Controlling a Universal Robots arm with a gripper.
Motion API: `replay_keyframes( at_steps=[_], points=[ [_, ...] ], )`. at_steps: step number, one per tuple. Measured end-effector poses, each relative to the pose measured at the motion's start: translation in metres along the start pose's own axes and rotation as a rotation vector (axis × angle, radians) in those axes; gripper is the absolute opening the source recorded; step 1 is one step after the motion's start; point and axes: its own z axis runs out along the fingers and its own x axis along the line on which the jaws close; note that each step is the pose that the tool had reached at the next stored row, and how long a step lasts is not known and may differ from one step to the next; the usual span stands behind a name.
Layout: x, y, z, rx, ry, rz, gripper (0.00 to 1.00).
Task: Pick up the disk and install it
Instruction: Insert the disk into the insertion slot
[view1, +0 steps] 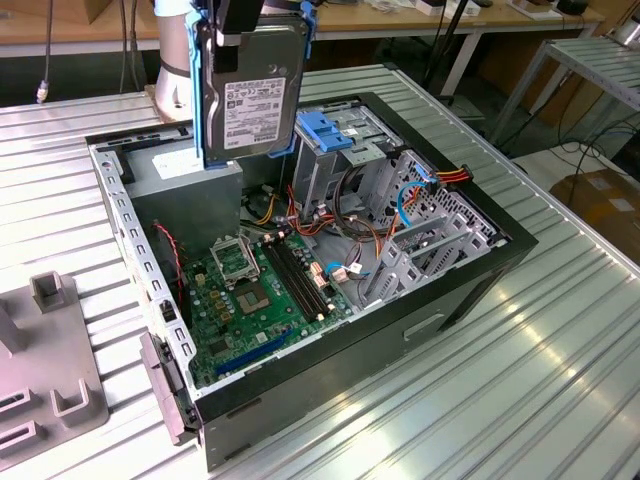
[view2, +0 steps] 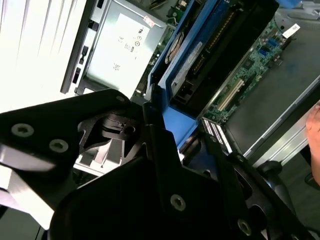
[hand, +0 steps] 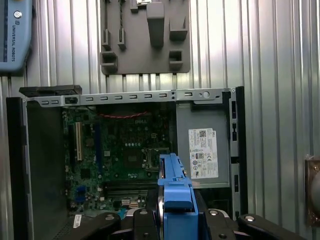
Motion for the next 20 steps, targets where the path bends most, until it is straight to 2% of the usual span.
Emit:
replay_keyframes(
  at_steps=[1,6,14,17,20],
  points=[
    [0.0005,-0.0005,0.0010,0.0034,-0.0005,0.000,0.37],
    [0.0102,-0.0019,0.0028,0.0033,-0.0003,0.005,0.37],
    [0.0333,-0.0044,0.0048,0.0026,0.0001,0.019,0.37],
    [0.0443,-0.0057,0.0060,0.0019,0.0002,0.024,0.37],
    [0.0499,-0.0110,0.0077,0.0012,0.0001,0.026,0.37]
  ],
)
